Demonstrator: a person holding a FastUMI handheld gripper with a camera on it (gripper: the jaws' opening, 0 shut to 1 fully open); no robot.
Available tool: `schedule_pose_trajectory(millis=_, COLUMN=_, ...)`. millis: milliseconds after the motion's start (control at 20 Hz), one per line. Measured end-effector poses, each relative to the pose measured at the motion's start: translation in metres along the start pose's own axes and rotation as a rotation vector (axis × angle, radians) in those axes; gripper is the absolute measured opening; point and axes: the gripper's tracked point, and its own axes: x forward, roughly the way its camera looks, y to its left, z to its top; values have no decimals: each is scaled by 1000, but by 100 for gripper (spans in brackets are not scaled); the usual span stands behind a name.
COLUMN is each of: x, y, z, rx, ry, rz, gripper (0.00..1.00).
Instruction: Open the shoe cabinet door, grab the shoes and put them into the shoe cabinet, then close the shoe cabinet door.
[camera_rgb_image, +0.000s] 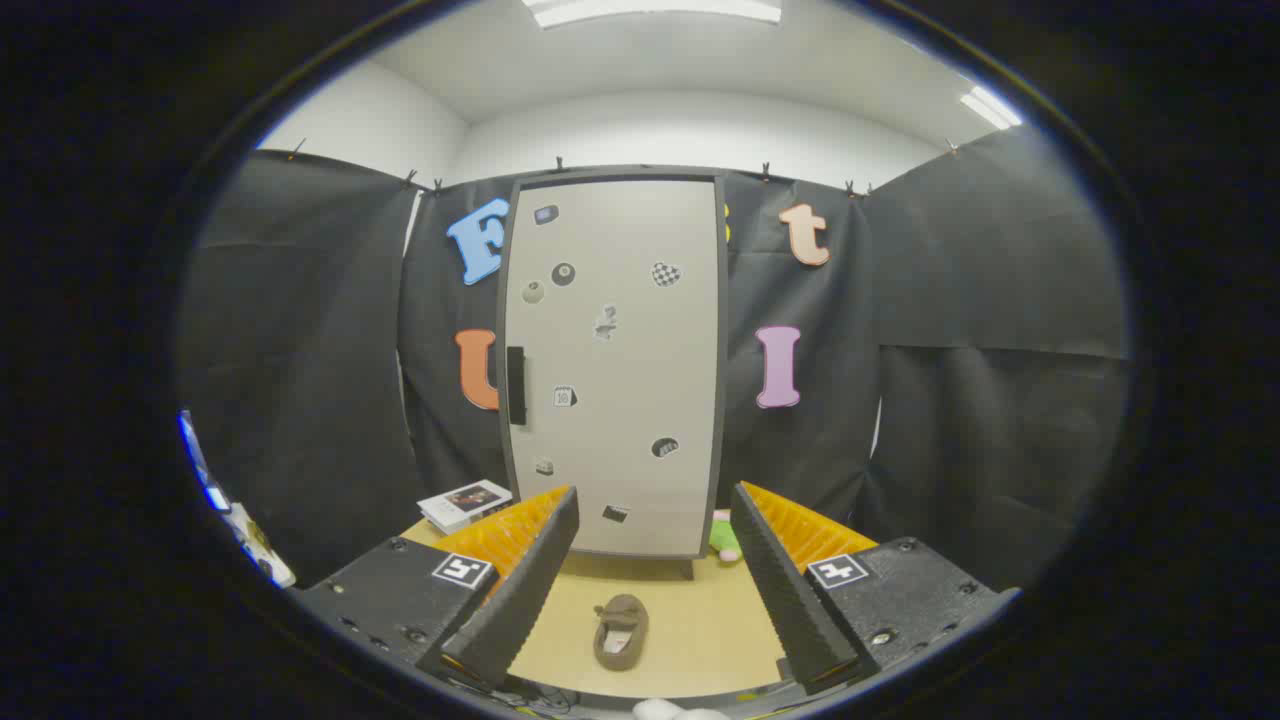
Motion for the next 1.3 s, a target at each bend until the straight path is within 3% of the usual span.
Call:
schedule_pose_trajectory(millis=850, x=-3, y=16, z=5, rx=4, ry=-12, rz=-32, gripper=99)
schedule_pose_trajectory(millis=1100, x=32, y=44, z=9, rx=26, ry=-11, rz=-45, gripper=99)
schedule_pose_trajectory(millis=1300, x=82, y=85, z=12, rx=38, ry=-7, rz=-9, gripper=99)
